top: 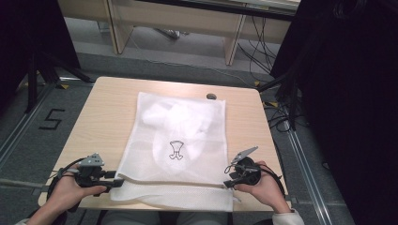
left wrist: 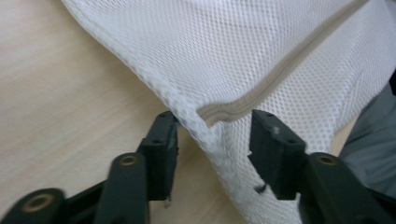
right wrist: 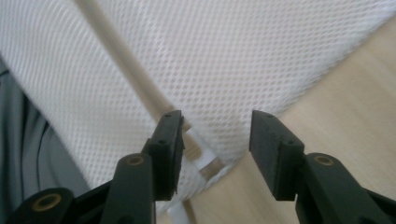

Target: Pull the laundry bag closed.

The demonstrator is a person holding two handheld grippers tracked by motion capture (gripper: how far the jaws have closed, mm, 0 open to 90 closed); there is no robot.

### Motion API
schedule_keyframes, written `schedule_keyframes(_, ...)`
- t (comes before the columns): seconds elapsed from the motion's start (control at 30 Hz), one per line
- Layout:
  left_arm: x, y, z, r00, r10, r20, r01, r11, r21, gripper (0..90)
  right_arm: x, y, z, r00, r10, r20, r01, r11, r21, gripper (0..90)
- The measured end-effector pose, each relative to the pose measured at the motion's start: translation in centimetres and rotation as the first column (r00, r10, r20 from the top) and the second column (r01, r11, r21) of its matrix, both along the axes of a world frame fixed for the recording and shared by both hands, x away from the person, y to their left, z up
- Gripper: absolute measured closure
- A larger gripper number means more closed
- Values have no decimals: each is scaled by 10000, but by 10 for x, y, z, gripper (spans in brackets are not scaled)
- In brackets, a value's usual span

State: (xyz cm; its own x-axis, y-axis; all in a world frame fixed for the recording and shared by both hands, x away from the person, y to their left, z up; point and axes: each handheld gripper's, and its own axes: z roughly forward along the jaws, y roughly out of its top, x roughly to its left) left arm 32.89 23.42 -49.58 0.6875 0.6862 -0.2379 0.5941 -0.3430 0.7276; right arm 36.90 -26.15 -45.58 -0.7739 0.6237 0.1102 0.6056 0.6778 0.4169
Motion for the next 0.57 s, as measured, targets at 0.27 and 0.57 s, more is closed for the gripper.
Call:
schedule_keyframes(0.27,1,4,2,9947,578,847,-561,9982,-219,405,5,-4,1,9749,-2171,505,2138,9749,623,481)
schedule_keyframes(0.57,2,3,4,9949,167,998,-165,9999,-28,403,6,-8,-2,9537,-2917,737,2838,9535,1010,463)
